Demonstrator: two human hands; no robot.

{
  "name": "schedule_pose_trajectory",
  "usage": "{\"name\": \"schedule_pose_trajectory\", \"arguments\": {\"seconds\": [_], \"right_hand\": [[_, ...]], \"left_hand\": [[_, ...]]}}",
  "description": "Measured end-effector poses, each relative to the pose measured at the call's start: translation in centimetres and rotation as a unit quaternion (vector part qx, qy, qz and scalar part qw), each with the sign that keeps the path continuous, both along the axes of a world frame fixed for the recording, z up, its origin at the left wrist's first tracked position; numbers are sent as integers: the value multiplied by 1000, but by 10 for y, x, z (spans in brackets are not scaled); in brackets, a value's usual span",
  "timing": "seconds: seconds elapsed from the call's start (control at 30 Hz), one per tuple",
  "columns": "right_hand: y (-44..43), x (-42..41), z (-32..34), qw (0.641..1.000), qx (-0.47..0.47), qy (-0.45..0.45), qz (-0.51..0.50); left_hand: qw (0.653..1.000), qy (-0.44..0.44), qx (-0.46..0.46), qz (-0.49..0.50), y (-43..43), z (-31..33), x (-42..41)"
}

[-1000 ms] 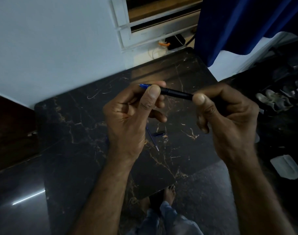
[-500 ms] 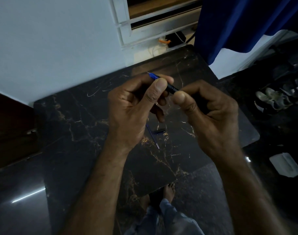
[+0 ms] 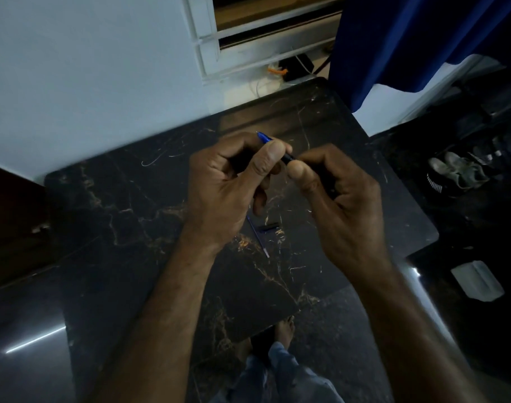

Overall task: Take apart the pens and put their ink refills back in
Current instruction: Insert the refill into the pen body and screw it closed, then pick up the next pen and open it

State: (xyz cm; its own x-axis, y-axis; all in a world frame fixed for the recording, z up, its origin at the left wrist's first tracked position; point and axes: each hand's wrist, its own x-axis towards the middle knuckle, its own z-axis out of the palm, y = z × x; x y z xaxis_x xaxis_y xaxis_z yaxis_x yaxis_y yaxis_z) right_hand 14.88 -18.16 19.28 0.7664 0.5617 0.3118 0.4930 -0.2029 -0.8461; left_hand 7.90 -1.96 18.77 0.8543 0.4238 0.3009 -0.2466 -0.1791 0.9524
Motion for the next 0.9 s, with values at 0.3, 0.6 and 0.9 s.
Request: {"name": "schedule_pose_trajectory", "arguments": {"seconds": [0.3, 0.6, 0.9], "right_hand": [[4, -18, 5, 863, 195, 450, 120], [-11, -10, -49, 891, 132, 434, 12], [-32, -9, -91, 896, 132, 423, -36]], "left_hand": [[995, -46, -25, -82, 10, 3, -1], [980, 198, -2, 3, 7, -145, -7], [859, 361, 361, -19, -3, -236, 2]]}}
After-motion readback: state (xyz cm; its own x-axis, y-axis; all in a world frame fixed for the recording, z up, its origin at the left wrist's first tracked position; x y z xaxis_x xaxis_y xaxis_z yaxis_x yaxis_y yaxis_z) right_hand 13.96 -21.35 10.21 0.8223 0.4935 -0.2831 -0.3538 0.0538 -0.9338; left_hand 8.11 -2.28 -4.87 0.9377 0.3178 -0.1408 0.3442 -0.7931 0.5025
